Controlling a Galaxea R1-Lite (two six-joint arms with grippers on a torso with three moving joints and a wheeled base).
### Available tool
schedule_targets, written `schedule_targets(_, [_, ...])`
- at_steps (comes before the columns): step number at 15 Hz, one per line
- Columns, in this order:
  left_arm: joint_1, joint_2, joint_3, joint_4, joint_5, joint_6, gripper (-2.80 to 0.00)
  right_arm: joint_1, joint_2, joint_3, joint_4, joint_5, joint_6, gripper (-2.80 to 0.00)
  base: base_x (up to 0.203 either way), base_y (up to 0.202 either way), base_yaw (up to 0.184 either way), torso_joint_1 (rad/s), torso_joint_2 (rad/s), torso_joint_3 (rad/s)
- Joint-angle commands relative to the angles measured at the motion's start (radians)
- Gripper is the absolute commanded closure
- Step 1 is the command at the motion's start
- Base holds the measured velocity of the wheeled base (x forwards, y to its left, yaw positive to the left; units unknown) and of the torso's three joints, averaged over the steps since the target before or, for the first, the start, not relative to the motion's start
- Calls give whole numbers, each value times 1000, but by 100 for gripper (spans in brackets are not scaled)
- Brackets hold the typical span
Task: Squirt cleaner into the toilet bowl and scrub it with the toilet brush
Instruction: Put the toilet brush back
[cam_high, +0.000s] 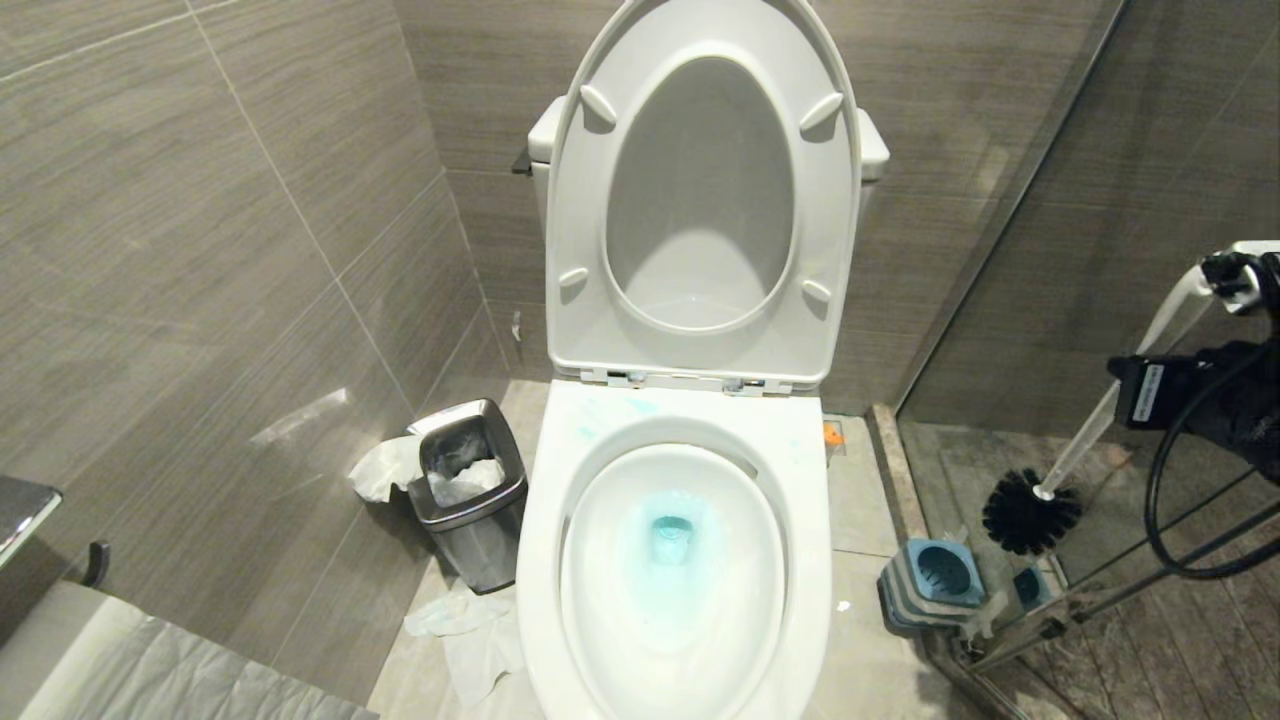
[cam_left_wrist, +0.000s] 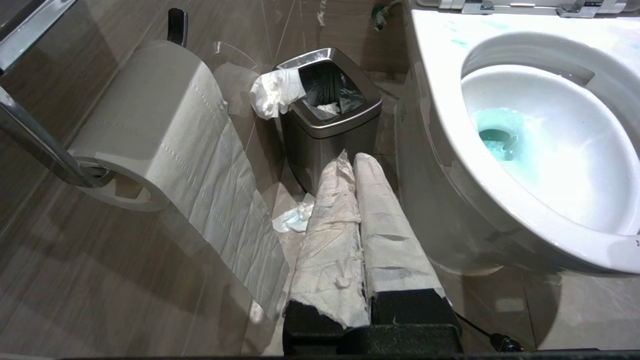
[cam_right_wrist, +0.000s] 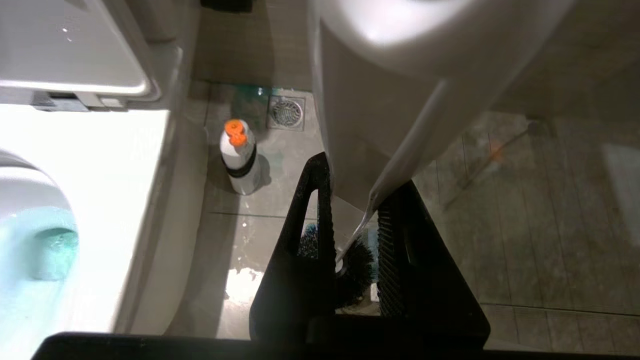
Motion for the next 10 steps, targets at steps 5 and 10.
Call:
schedule_targets(5, [1,0,2,0,1,0,0,-9,143,79,-137,-4,27,0,0,0,0,0,0,0])
schedule_targets(10, [1,0,2,0,1,0,0,-34,291,118,-308,-2,25,0,0,0,0,0,0,0])
